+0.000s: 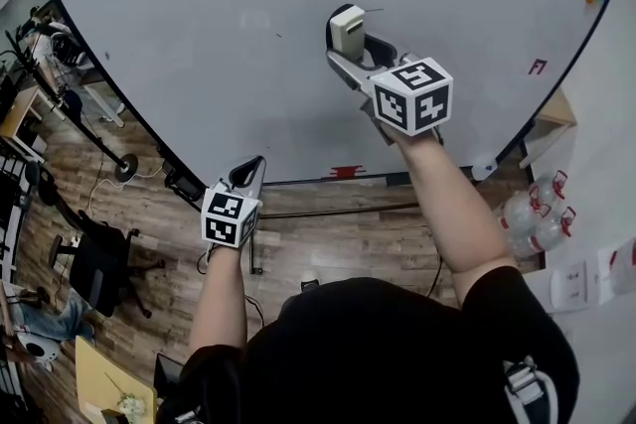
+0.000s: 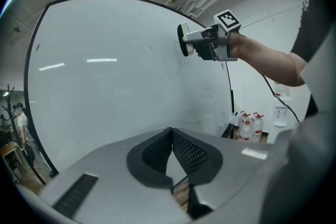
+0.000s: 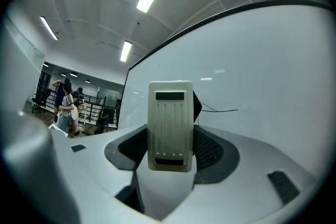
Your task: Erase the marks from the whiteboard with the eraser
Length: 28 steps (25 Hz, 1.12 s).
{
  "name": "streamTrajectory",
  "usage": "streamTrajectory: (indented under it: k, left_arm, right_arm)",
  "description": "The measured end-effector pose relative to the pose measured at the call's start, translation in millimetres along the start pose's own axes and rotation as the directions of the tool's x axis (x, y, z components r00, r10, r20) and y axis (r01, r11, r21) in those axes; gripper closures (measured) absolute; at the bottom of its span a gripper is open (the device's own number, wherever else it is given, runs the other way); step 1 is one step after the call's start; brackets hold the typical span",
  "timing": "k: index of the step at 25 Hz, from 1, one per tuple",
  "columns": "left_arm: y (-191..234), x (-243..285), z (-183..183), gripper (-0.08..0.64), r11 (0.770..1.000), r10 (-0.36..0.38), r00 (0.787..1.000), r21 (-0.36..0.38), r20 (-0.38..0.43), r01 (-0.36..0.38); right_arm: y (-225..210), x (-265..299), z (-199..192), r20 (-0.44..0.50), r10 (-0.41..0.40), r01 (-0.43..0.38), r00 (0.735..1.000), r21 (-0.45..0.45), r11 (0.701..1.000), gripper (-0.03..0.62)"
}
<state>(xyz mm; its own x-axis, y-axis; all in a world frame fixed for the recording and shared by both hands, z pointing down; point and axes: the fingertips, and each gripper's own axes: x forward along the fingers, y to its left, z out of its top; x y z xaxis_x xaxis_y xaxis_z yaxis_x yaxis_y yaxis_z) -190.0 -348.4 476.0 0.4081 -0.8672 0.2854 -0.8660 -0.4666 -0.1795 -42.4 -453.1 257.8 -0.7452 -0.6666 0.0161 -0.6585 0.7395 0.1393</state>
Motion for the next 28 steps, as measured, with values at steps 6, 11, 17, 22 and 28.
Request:
streamTrajectory:
  k: [6, 11, 17, 22, 28]
  left_arm:
    - [8, -11, 3, 0.548, 1.000, 0.019, 1.000, -0.010, 0.016, -0.019]
    - [21, -20, 0, 0.549, 0.999, 0.041, 0.999, -0.021, 0.015, -0.041]
    - [26, -21, -4, 0.548, 0.999, 0.042, 0.999, -0.015, 0.004, -0.042]
    - [26, -19, -3, 0.548, 0.999, 0.036, 0.999, -0.014, 0.003, -0.036]
    - [25, -19, -5, 0.549, 0.999, 0.029, 1.000, -0.017, 0.007, -0.029]
  right_arm:
    - [21, 30, 7, -0.008, 0.010, -0.011, 1.000, -0.028, 1.000, 0.344]
    - [33, 50, 17, -0.011, -0.021, 0.020, 1.000, -0.109, 0.994, 0.344]
    - [38, 58, 20, -0.017, -0.126, 0.116, 0.992, -0.282, 0.952, 0.344]
    - [37, 63, 19, -0.024, -0.163, 0.146, 0.986, -0.338, 0.930, 0.344]
    - [34, 60, 21, -0.033, -0.206, 0.177, 0.978, -0.395, 0.902, 0.344]
